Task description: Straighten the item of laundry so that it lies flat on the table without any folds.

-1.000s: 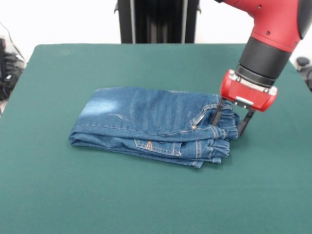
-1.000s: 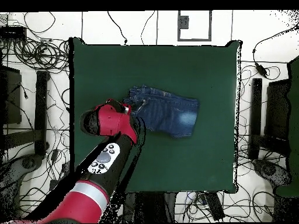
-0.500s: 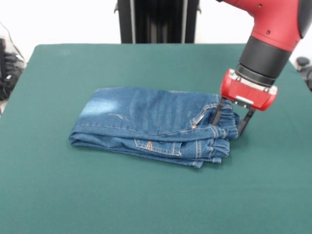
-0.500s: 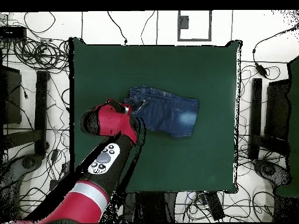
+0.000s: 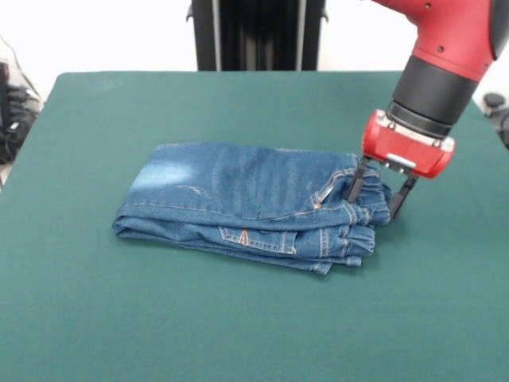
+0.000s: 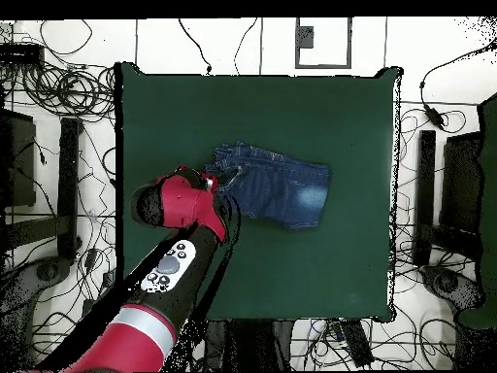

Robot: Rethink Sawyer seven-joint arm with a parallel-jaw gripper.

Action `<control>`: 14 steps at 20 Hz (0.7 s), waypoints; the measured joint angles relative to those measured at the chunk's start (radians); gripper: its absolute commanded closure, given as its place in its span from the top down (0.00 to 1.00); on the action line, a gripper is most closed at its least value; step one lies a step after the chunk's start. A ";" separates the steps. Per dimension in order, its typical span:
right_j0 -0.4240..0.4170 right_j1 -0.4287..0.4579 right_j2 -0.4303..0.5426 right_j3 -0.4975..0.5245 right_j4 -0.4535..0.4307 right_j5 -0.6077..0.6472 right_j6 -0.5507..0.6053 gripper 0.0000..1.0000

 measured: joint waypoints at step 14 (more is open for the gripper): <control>0.036 0.001 -0.035 0.011 0.000 0.000 0.000 1.00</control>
